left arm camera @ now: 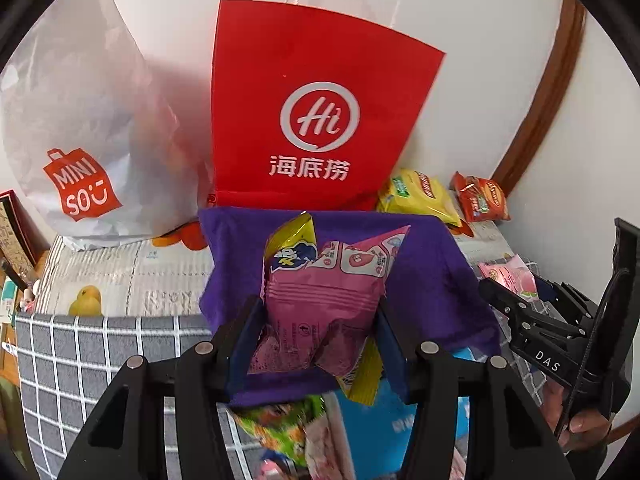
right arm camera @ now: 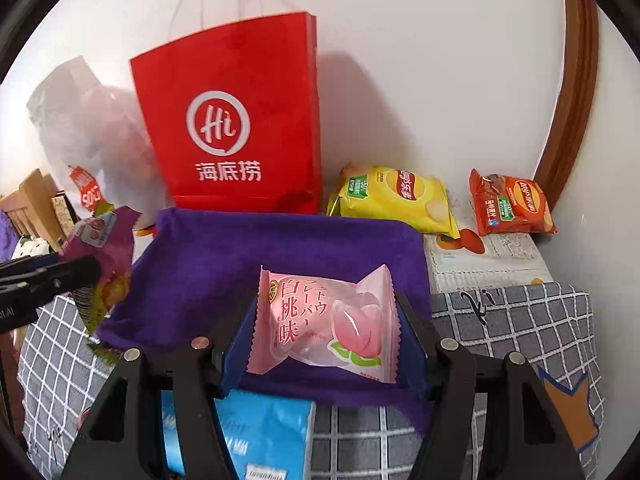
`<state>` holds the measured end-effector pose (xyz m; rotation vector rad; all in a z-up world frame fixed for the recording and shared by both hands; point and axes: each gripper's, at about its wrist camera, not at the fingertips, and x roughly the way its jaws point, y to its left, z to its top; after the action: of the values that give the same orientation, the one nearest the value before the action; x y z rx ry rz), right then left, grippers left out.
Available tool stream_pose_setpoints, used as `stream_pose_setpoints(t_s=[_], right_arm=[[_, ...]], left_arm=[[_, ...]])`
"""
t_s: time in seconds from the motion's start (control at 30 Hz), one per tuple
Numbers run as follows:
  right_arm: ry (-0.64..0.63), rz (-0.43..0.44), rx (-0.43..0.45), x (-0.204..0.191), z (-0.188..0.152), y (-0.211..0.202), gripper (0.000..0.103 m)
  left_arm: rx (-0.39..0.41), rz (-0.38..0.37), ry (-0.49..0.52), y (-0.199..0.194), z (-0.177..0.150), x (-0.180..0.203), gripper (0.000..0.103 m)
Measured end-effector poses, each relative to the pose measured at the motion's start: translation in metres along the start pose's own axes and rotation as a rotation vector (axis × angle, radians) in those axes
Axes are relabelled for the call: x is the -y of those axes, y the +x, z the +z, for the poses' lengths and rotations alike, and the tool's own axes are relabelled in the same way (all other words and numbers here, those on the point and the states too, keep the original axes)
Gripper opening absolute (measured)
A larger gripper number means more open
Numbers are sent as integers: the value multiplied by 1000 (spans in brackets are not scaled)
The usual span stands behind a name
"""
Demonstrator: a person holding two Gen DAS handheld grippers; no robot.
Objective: Organize snacks
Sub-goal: 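Carry the candy and the pink bag over the purple towel with both tools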
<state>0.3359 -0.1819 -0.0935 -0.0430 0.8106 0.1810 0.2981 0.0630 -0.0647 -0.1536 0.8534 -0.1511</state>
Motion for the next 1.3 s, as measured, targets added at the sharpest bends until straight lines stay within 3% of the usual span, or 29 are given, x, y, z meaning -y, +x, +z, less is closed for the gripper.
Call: stream_pose_setpoints(t_s=[0.53, 1.3], right_arm=[[3, -10, -43, 9, 17, 61, 63], [22, 1, -137, 20, 11, 119, 64]], left_arm=[[-23, 23, -7, 55, 30, -13, 53], [-122, 34, -31, 118, 26, -18, 53]])
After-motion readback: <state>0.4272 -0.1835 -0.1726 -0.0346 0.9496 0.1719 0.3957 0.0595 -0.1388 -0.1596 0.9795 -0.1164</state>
